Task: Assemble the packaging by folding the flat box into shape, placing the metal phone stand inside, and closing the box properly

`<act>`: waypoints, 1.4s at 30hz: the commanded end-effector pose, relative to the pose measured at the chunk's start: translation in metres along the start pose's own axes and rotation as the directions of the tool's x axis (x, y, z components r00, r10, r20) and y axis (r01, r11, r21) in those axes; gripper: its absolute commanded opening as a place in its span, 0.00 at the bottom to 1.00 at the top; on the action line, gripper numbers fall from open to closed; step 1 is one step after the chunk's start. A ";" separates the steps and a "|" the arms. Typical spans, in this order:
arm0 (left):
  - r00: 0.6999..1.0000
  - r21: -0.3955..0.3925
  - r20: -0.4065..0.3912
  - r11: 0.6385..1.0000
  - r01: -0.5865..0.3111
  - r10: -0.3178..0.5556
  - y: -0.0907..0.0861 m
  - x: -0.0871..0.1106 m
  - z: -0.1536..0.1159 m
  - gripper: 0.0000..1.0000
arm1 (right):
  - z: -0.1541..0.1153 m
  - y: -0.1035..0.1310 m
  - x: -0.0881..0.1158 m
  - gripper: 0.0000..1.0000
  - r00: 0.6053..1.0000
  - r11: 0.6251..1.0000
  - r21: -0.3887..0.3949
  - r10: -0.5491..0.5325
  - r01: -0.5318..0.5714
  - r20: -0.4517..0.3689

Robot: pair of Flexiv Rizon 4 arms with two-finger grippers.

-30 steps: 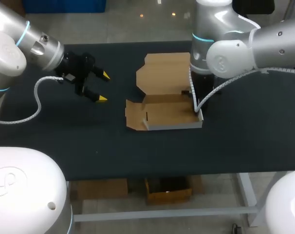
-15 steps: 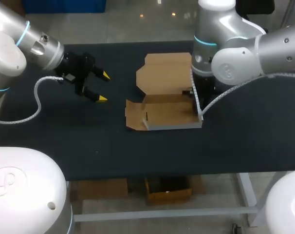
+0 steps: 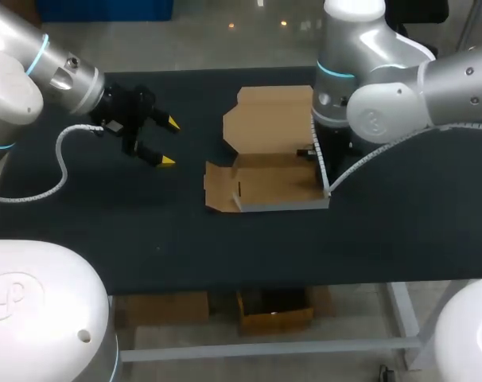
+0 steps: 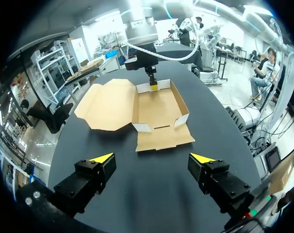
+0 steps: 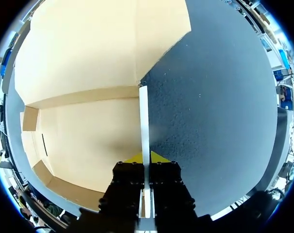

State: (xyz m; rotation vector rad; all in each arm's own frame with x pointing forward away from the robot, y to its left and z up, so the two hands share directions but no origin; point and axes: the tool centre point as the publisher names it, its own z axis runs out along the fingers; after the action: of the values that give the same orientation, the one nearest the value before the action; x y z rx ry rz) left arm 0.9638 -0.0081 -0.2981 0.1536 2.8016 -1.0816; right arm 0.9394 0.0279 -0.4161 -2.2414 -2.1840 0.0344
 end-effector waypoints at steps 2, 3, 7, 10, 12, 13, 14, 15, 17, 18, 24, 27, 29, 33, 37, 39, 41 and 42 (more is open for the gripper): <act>1.000 -0.003 -0.004 1.000 0.001 -0.001 0.000 -0.001 -0.001 1.00 | -0.001 0.000 0.003 0.00 1.000 1.000 -0.002 -0.009 0.009 0.013; 1.000 -0.003 -0.004 1.000 0.001 -0.001 0.000 -0.001 -0.001 1.00 | -0.001 0.001 0.003 0.00 1.000 1.000 -0.002 -0.014 0.014 0.017; 1.000 -0.003 -0.004 1.000 0.001 -0.001 0.000 -0.001 -0.001 1.00 | -0.002 0.001 0.005 0.00 0.999 1.000 0.005 -0.029 0.029 0.035; 1.000 -0.003 -0.004 1.000 0.001 -0.001 0.000 -0.001 -0.001 1.00 | -0.003 0.001 0.004 0.00 0.997 0.999 0.026 -0.030 0.028 0.075; 1.000 -0.003 -0.004 1.000 0.001 -0.001 0.000 -0.001 -0.001 1.00 | -0.002 0.002 0.003 0.00 0.993 0.999 0.044 -0.010 0.005 0.115; 1.000 -0.003 -0.004 1.000 0.001 -0.001 0.000 -0.001 -0.001 1.00 | -0.002 0.002 0.003 0.00 0.992 0.999 0.050 -0.007 0.001 0.130; 1.000 -0.003 -0.004 1.000 0.001 -0.001 0.000 -0.001 -0.001 1.00 | -0.003 0.002 0.003 0.00 0.989 0.999 0.052 0.001 -0.008 0.148; 1.000 -0.003 -0.004 1.000 0.001 -0.001 0.000 -0.001 -0.001 1.00 | -0.003 0.002 0.002 0.00 0.986 0.998 0.056 0.003 -0.012 0.165; 1.000 -0.003 -0.004 1.000 0.001 -0.001 0.000 -0.001 -0.001 1.00 | -0.003 0.003 0.002 0.00 0.979 0.998 0.060 0.023 -0.036 0.202; 1.000 -0.003 -0.004 1.000 0.001 -0.001 0.000 -0.001 -0.001 1.00 | -0.003 0.003 0.001 0.00 0.978 0.997 0.060 0.025 -0.038 0.208; 1.000 -0.003 -0.004 1.000 0.001 -0.001 0.000 -0.001 -0.001 1.00 | -0.004 0.004 -0.001 0.00 0.969 0.997 0.052 0.047 -0.061 0.244; 1.000 -0.003 -0.004 1.000 0.001 -0.001 0.000 -0.001 -0.001 1.00 | -0.003 0.005 -0.001 0.00 0.960 0.996 0.051 0.057 -0.074 0.273; 1.000 -0.003 -0.004 1.000 0.001 -0.001 0.000 -0.001 -0.001 1.00 | -0.003 0.006 -0.001 0.00 0.957 0.996 0.049 0.063 -0.080 0.282; 1.000 -0.003 -0.004 1.000 0.001 -0.001 0.000 -0.001 -0.001 1.00 | -0.004 0.006 -0.002 0.00 0.961 0.997 0.029 0.066 -0.076 0.268; 1.000 -0.003 -0.004 1.000 0.001 -0.001 0.000 -0.001 -0.001 1.00 | -0.005 0.004 -0.002 0.00 0.981 0.999 0.008 0.035 -0.037 0.193; 1.000 -0.003 -0.004 1.000 0.001 -0.001 0.000 -0.001 -0.001 1.00 | -0.005 0.003 -0.002 0.00 0.987 1.000 -0.003 0.021 -0.020 0.160; 1.000 -0.003 -0.004 1.000 0.001 -0.001 0.000 -0.001 -0.001 1.00 | -0.006 0.002 -0.003 0.00 0.995 1.000 -0.018 -0.004 0.006 0.098; 1.000 -0.003 -0.004 1.000 0.001 -0.001 0.000 -0.001 -0.001 1.00 | -0.005 0.002 -0.003 0.00 0.996 1.000 -0.022 -0.011 0.013 0.083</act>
State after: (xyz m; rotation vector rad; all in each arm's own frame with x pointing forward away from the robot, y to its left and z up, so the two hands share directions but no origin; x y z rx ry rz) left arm 0.9638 -0.0081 -0.2981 0.1537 2.8017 -1.0816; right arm 0.9518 0.0382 -0.4109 -2.3127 -2.2596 0.2623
